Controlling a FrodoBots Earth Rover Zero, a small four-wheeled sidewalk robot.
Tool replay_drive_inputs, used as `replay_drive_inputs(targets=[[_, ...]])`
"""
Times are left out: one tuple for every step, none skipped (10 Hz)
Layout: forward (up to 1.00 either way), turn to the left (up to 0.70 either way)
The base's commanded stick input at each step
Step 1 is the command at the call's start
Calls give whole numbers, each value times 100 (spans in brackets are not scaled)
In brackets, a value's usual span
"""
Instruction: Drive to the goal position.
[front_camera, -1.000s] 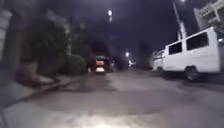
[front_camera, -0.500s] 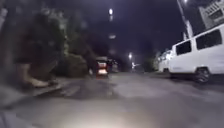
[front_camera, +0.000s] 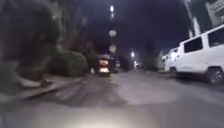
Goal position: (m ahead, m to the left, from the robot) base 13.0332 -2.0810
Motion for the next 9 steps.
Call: replay_drive_inputs(targets=[[85,3],[85,3],[85,3],[85,3],[85,3],[85,3],[85,3],[85,3],[85,3]])
